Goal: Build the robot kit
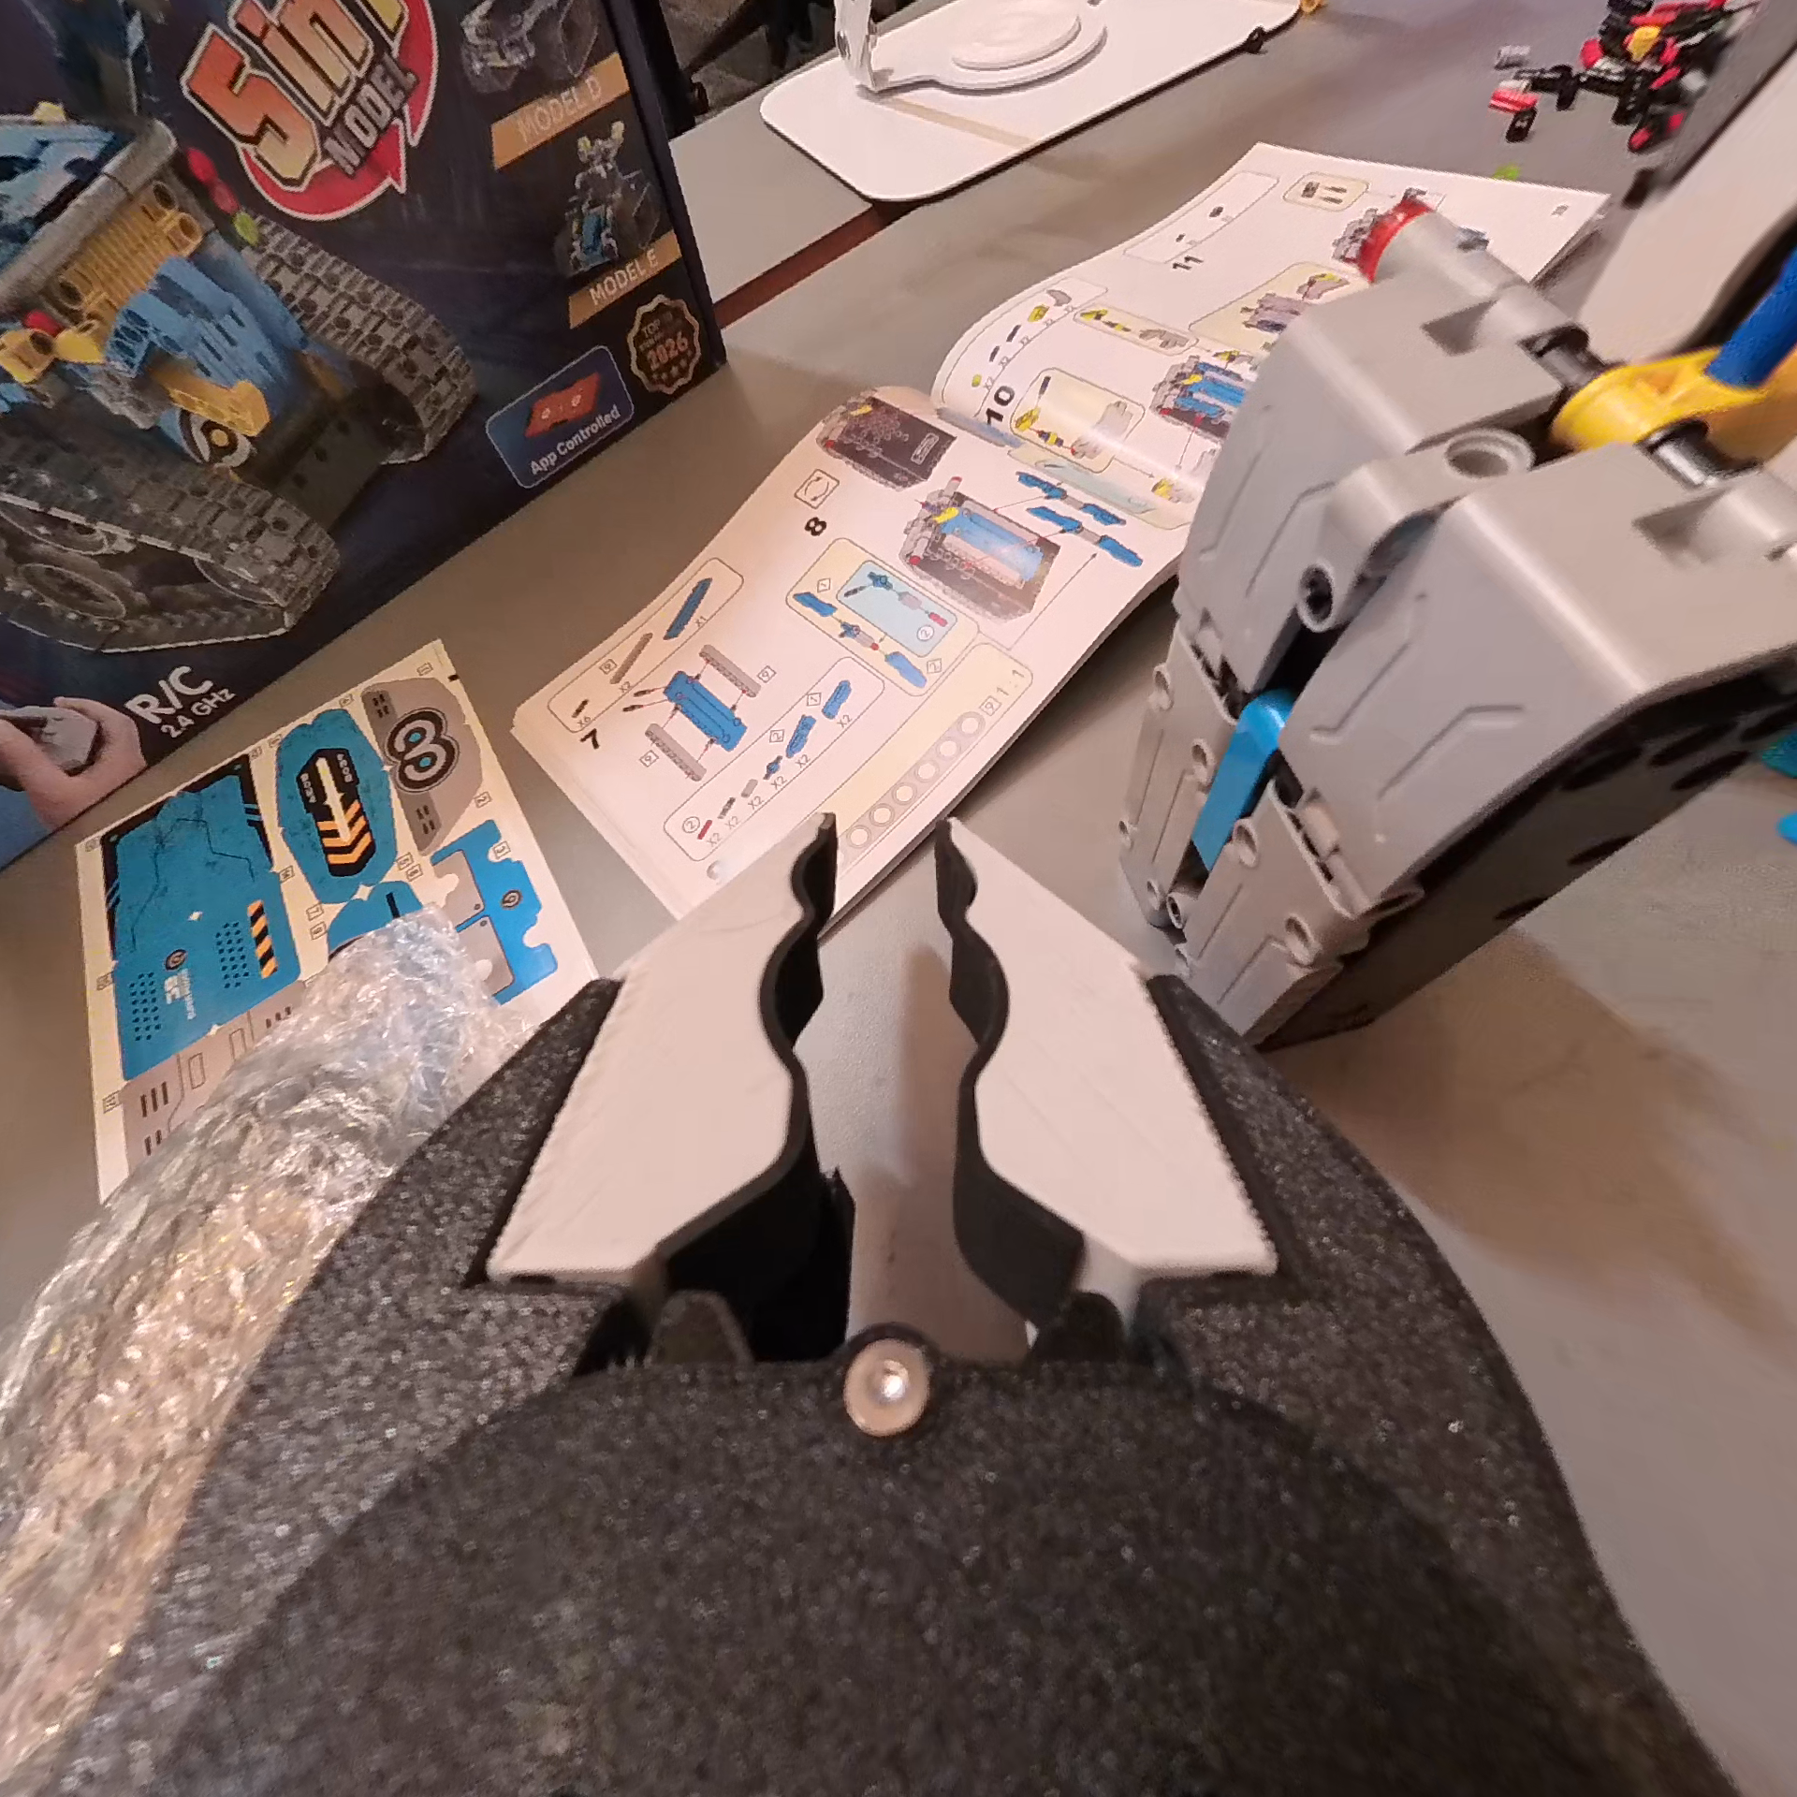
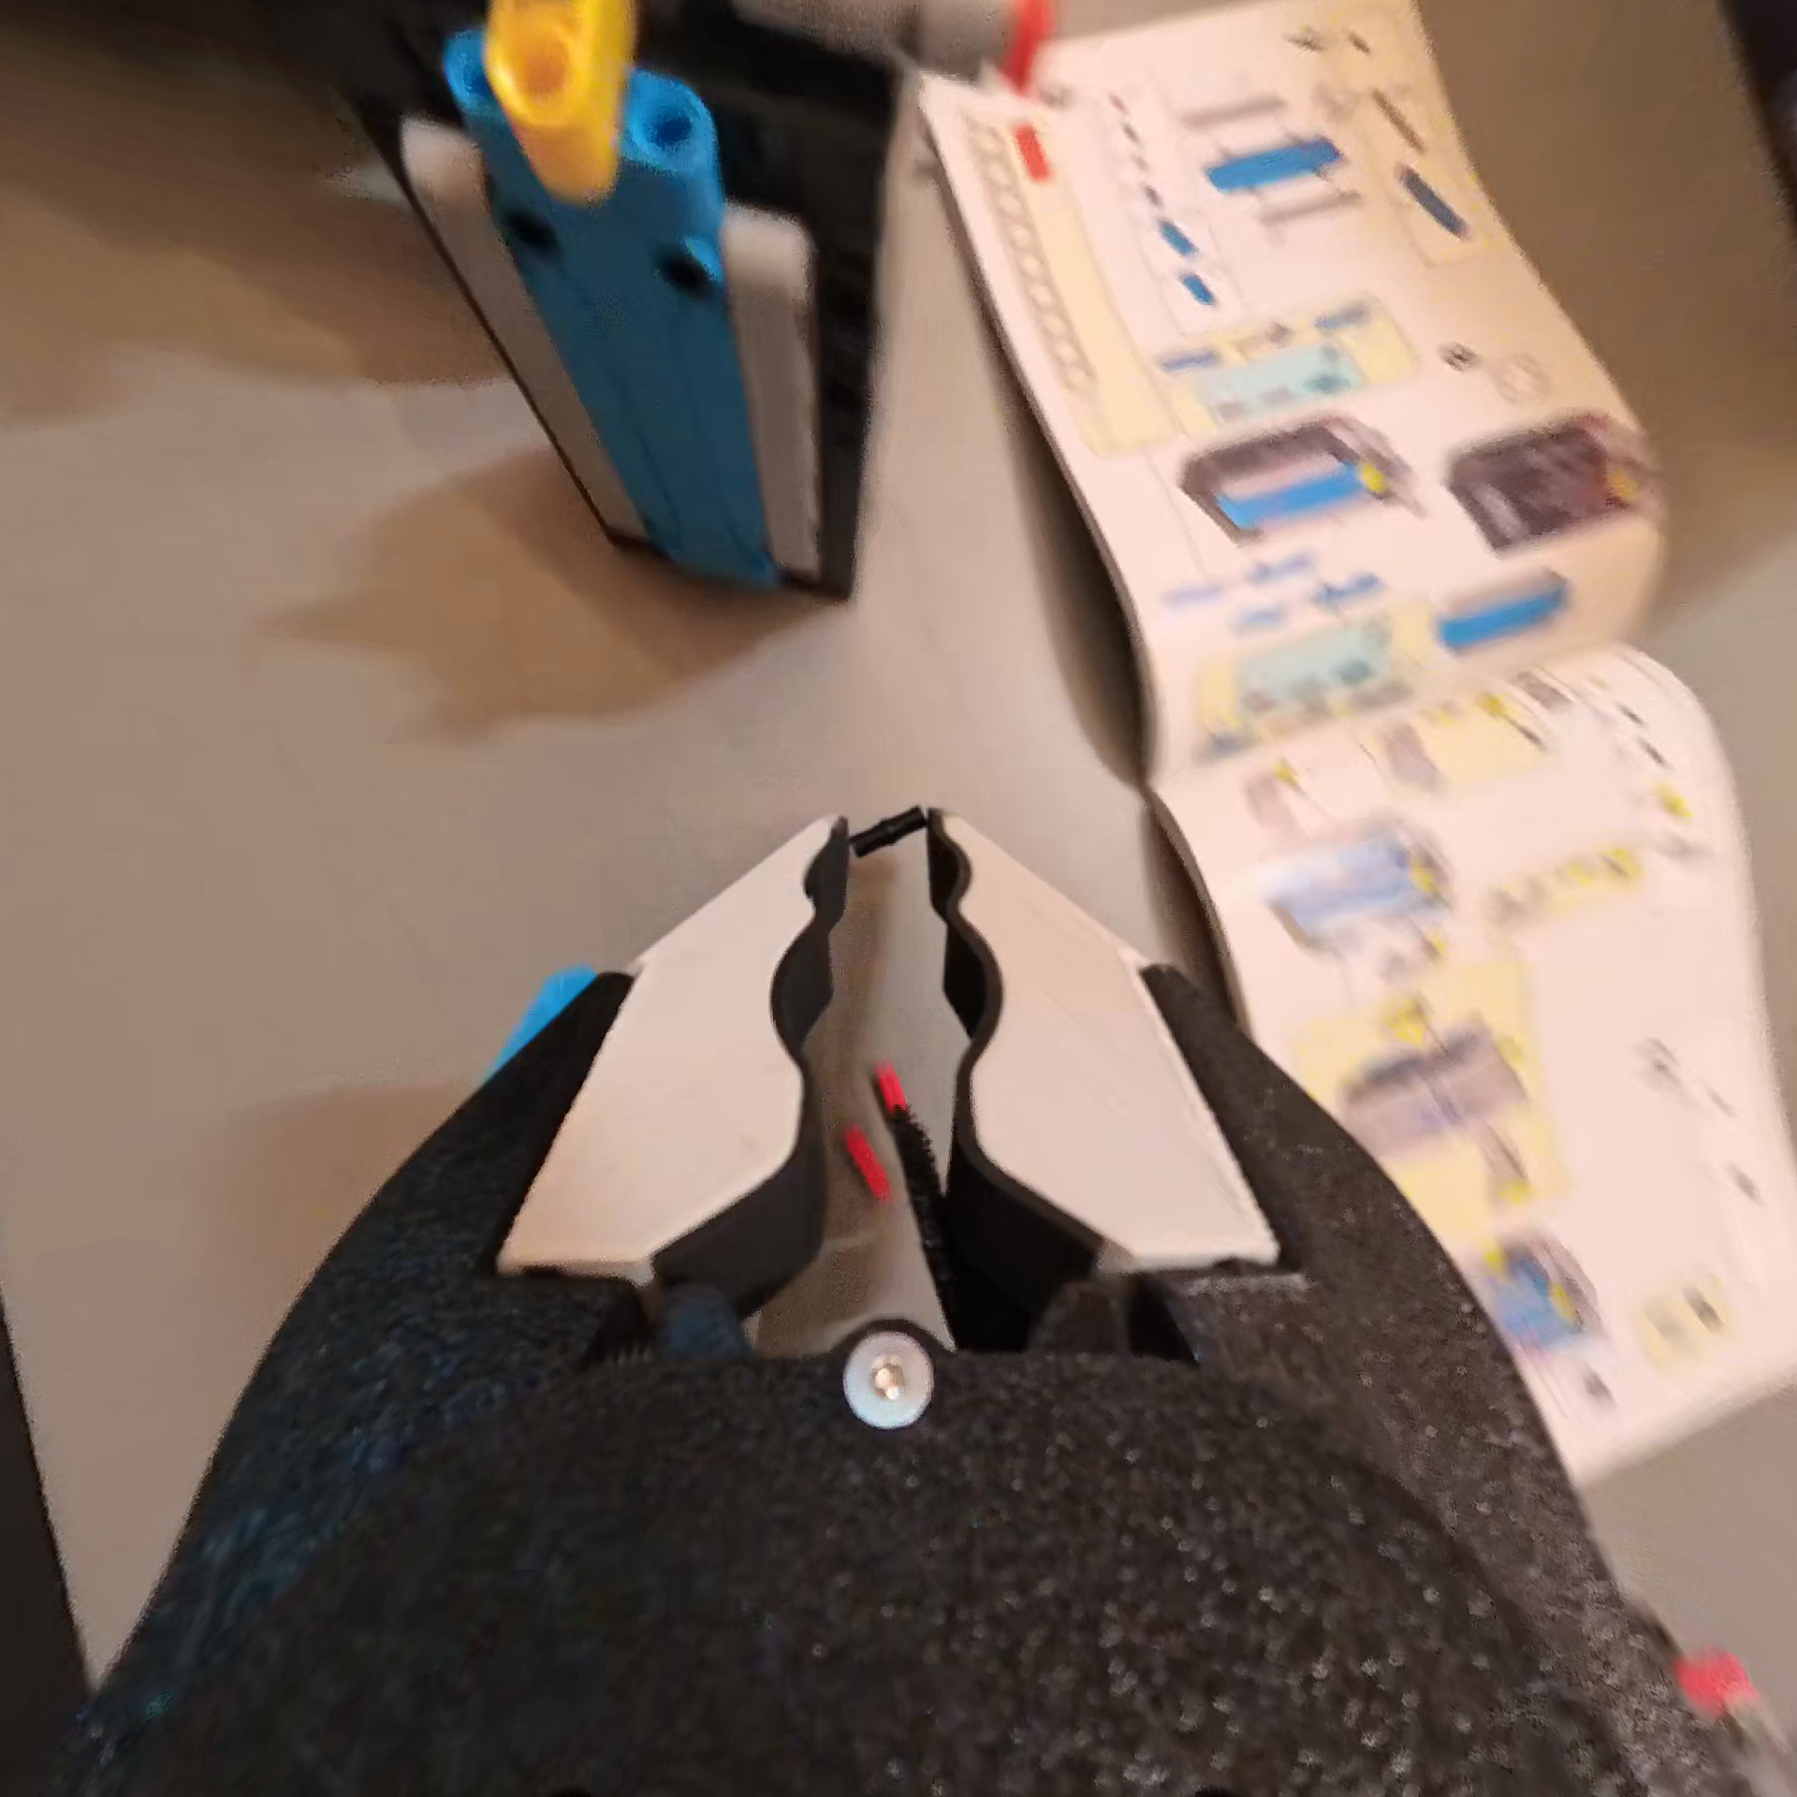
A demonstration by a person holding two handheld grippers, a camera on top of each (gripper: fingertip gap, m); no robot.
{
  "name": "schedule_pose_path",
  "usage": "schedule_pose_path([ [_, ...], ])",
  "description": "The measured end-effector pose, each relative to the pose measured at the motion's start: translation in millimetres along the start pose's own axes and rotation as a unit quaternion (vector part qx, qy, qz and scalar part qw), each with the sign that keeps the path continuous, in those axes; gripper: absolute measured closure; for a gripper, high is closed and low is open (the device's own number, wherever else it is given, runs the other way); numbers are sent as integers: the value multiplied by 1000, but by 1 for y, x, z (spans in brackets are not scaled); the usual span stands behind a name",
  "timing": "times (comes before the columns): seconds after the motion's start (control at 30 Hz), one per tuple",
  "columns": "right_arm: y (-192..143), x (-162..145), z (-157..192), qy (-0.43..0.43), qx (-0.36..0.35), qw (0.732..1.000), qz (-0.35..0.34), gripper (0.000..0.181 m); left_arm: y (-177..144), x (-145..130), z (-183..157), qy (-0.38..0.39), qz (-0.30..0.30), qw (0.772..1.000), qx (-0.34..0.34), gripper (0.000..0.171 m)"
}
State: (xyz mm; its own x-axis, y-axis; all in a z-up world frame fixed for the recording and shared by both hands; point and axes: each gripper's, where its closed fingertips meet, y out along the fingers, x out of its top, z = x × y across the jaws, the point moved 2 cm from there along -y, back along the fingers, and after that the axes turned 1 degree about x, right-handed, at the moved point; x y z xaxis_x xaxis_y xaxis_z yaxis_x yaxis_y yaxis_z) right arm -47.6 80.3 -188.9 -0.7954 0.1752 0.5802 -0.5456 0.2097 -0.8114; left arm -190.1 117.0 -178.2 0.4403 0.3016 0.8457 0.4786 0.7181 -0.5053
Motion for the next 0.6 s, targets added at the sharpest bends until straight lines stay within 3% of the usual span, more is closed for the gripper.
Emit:
schedule_pose_path([
  [0.1, -40, -24, -2, 23, 45, 999, -16, 165, 0, 0, 0, 0, 0, 1000, 0, 152],
  [0.2, -53, -47, 20, 25, 124, 992, -8, 165, 0, 0, 0, -1, 1, 1000, -1, 152],
  [0.33, -36, -49, 31, -24, 103, 994, 9, 165, 0, 0, 0, -2, 2, 1000, -2, 152],
  [0.6, -16, -48, 27, -21, 77, 997, 24, 165, 0, 0, -2, 6, 3, 1000, -1, 152],
])
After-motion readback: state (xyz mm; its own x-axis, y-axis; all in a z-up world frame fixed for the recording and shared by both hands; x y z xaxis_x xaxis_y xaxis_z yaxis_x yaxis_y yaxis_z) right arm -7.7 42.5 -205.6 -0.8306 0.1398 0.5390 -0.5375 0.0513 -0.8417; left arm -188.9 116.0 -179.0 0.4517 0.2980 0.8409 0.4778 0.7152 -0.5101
